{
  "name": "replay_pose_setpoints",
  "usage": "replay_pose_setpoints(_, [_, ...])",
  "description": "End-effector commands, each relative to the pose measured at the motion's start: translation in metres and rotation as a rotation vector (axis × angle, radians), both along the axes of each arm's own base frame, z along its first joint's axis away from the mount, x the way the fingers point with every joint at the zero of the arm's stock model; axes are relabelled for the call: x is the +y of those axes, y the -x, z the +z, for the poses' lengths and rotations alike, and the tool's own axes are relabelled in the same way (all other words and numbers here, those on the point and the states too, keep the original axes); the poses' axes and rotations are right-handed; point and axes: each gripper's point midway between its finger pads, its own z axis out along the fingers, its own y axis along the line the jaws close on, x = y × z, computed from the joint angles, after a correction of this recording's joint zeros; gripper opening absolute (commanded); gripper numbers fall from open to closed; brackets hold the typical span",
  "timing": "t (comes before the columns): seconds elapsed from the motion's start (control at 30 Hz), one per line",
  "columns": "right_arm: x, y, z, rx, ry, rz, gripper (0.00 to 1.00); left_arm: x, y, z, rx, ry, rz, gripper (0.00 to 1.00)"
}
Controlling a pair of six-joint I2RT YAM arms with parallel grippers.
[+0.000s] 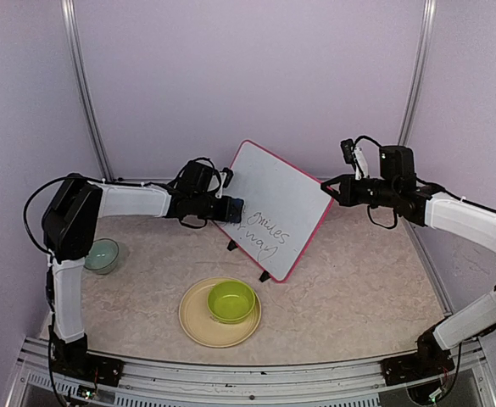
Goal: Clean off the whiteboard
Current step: Erase the center of the whiteboard.
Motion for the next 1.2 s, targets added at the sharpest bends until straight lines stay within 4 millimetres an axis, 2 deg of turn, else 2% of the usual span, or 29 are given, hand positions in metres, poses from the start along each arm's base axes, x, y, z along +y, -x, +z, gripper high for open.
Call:
replay_pose_setpoints(0.0, [0.035,0.037,-0.022,0.041,0.030,0.234,0.00,0.013,0.031,-0.056,0.123,-0.040,0.006,0.01])
replay_pose_setpoints(0.1, [0.036,0.037,-0.021,0.040,0.029,0.236,0.00,0.018,0.035,-0.060,0.129,-0.036,0.015,0.01])
replay_pose_setpoints(0.27, [0.036,0.036,-0.022,0.044,0.029,0.237,0.00,0.011,0.026,-0.046,0.114,-0.028,0.007,0.01])
replay_pose_setpoints(0.37, [0.036,0.036,-0.021,0.042,0.030,0.235,0.00,-0.002,0.022,-0.032,0.084,-0.010,-0.014,0.01])
replay_pose_setpoints(0.47, [0.036,0.036,-0.021,0.042,0.031,0.234,0.00,-0.022,0.028,-0.026,0.069,0.009,-0.052,0.02])
replay_pose_setpoints(0.63, [0.036,0.036,-0.021,0.042,0.031,0.236,0.00,-0.049,0.044,-0.030,0.062,0.010,-0.107,0.02])
replay_pose_setpoints(0.8, [0.036,0.037,-0.021,0.044,0.030,0.238,0.00,-0.058,0.051,-0.030,0.061,0.029,-0.117,0.02])
replay_pose_setpoints(0.93, [0.036,0.037,-0.020,0.042,0.028,0.240,0.00,-0.050,0.036,-0.023,0.046,0.031,-0.080,0.01])
replay_pose_setpoints(1.17, [0.037,0.037,-0.022,0.047,0.028,0.245,0.00,-0.040,0.005,0.012,0.001,0.077,-0.037,0.02])
